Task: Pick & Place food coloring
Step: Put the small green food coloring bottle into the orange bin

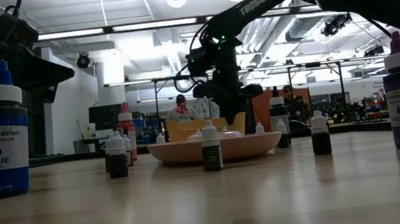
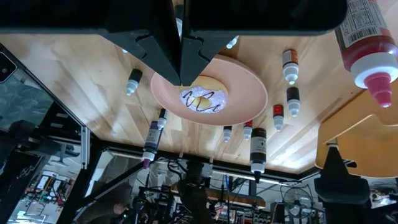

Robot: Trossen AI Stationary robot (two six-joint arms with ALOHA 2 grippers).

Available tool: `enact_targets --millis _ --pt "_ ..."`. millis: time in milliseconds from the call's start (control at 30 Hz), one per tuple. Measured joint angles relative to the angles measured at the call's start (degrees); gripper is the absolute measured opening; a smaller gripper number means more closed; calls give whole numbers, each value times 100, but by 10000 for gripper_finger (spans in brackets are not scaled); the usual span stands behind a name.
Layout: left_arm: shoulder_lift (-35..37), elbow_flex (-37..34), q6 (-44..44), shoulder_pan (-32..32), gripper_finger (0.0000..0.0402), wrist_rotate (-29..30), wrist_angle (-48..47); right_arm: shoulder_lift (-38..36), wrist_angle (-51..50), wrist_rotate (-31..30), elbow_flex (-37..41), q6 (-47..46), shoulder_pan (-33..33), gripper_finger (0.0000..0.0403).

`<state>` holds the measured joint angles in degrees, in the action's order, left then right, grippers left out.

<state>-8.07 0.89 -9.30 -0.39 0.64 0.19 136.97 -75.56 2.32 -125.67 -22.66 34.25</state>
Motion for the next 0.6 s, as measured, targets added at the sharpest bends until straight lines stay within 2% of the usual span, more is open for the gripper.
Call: enact_targets --millis 167,367,600 --pt "-1 -2 -2 1 1 0 0 -2 0 -21 0 66 35 57" --pt "0 0 -1 0 1 0 0 -2 1 -22 0 66 88 78" --pt "0 0 -2 0 1 0 0 -2 -21 10 0 66 101 82"
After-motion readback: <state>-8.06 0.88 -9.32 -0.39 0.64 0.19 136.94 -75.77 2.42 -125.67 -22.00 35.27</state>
